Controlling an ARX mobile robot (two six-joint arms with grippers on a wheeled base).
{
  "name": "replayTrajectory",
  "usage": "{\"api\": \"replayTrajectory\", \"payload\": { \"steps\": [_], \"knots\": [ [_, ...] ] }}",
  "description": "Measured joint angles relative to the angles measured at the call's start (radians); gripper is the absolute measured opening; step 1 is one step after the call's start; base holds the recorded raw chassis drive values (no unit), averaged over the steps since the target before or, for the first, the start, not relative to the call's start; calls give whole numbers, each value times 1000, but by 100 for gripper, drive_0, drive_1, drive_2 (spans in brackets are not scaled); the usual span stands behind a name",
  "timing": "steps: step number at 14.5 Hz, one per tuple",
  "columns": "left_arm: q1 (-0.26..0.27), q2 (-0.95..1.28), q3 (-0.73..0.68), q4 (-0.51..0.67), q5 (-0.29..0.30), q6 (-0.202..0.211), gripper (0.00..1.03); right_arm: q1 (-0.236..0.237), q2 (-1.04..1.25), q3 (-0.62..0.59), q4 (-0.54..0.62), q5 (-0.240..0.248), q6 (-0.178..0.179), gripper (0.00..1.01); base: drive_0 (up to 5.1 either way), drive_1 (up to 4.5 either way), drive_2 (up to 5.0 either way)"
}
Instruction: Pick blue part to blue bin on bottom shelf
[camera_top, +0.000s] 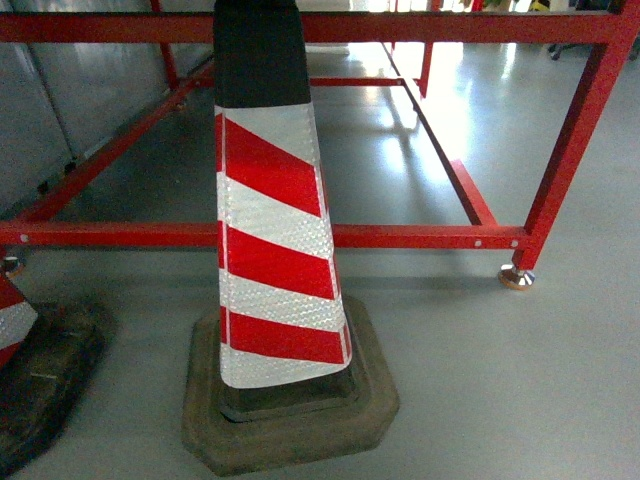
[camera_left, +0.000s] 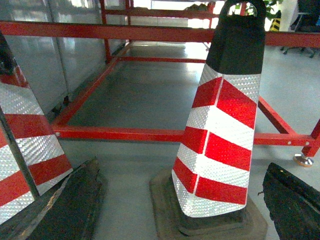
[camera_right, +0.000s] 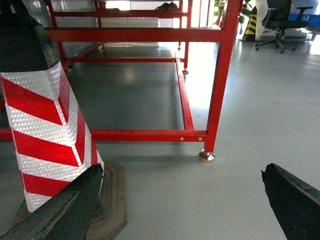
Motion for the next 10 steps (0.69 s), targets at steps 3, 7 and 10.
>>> {"api": "replayTrajectory", "payload": {
  "steps": [3,7,10],
  "knots": [
    [0,0,0,0,0,0,98,0,0,0,0,0,0,98,0,0,0],
    [0,0,0,0,0,0,98,0,0,0,0,0,0,98,0,0,0],
    [0,0,0,0,0,0,98,0,0,0,0,0,0,98,0,0,0]
  ]
}}
